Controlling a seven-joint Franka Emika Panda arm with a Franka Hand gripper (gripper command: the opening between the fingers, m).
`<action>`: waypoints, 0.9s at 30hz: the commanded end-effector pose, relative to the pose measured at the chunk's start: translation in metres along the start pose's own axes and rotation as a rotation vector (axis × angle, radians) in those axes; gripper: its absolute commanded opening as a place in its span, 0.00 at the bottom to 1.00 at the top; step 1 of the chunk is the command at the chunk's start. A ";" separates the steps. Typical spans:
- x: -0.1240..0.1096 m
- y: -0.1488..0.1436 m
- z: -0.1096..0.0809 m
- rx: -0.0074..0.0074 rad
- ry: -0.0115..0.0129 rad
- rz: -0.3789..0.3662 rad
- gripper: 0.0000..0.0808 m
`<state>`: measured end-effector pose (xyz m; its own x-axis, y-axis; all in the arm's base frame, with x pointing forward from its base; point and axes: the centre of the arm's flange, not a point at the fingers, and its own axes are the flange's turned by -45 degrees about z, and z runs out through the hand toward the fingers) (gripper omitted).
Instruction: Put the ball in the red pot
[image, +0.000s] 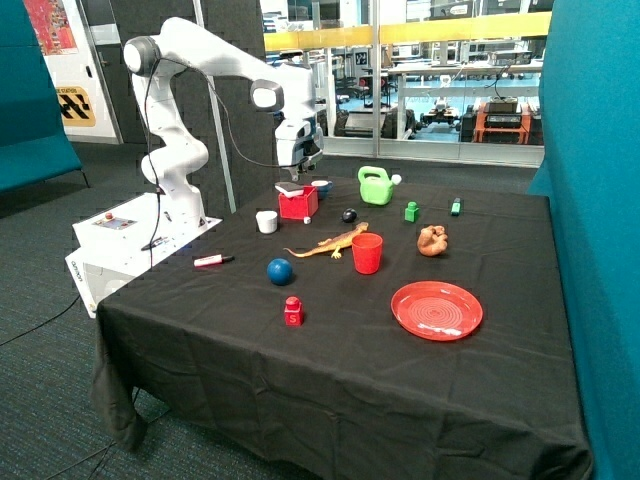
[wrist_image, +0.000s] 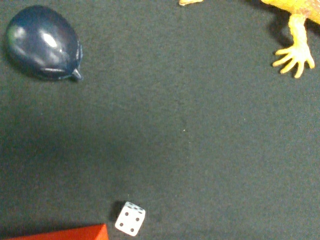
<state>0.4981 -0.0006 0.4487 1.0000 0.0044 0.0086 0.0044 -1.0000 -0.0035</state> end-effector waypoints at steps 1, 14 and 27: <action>0.002 -0.001 -0.001 -0.0022 -0.0090 -0.290 1.00; -0.015 -0.015 -0.004 -0.0019 -0.0091 -0.357 0.68; -0.035 -0.052 -0.002 -0.0014 -0.0092 -0.474 0.68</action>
<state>0.4766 0.0294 0.4520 0.9273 0.3742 -0.0080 0.3742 -0.9273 -0.0006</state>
